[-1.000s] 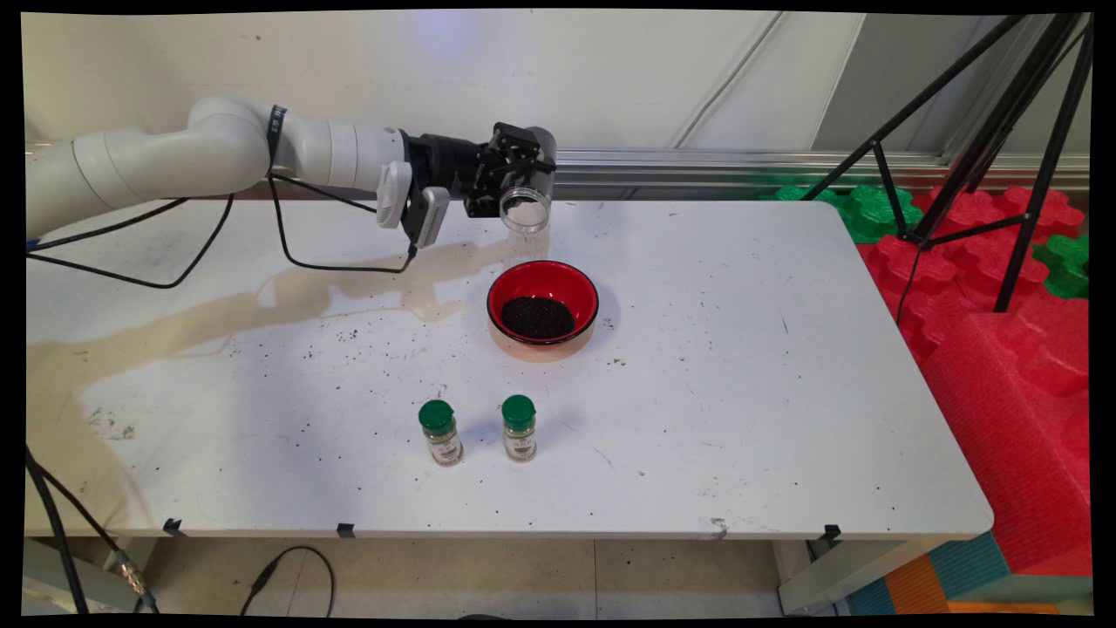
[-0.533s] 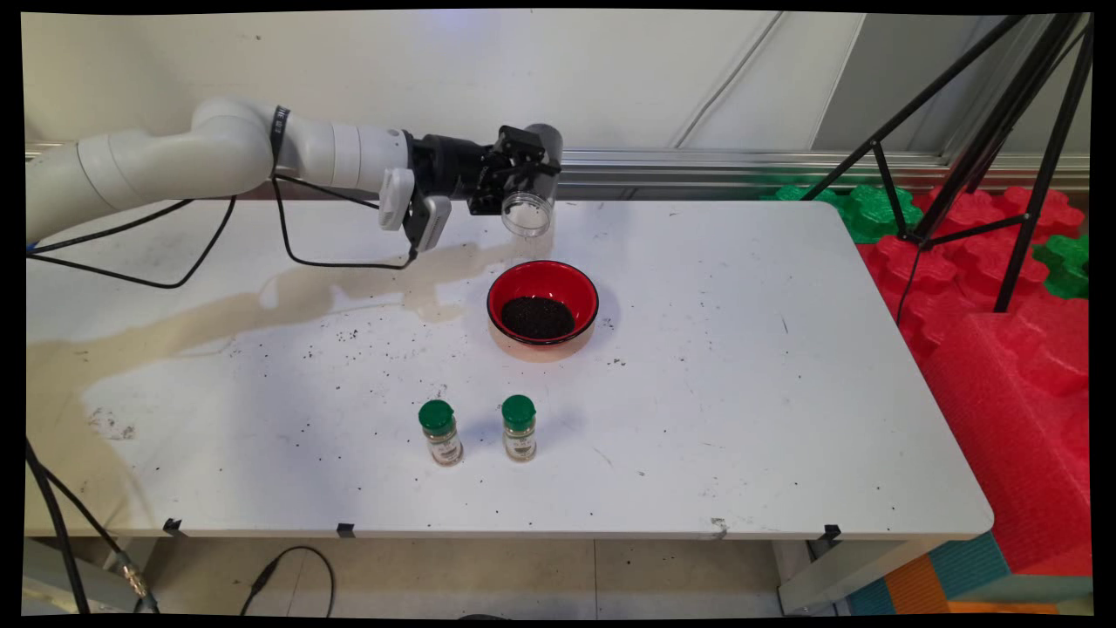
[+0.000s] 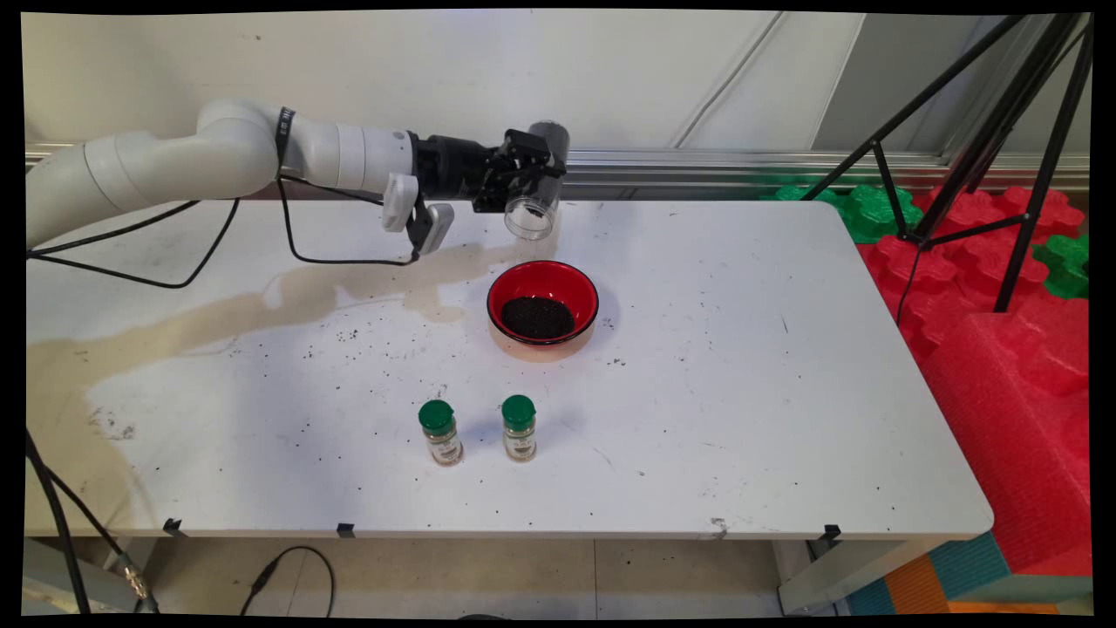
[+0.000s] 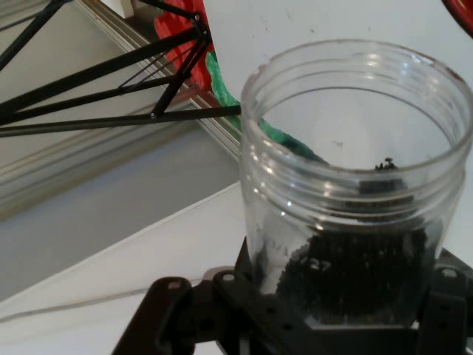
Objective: Pour the black seasoning powder in the red bowl
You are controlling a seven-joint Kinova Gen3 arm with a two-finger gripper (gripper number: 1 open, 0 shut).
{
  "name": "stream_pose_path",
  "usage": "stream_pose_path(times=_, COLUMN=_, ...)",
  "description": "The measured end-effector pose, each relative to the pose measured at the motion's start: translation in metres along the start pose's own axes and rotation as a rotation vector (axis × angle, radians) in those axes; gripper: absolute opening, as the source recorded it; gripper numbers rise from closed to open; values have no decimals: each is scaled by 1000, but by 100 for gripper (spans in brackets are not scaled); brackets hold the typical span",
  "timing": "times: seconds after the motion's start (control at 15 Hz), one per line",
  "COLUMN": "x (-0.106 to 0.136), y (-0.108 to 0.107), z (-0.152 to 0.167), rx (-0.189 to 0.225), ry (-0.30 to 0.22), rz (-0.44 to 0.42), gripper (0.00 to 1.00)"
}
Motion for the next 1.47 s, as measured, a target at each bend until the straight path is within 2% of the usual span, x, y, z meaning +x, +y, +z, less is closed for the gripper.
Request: stream_pose_path(times=1.47, x=6, y=-5, z=12, rx=30, ry=-8, rz=206, gripper=0)
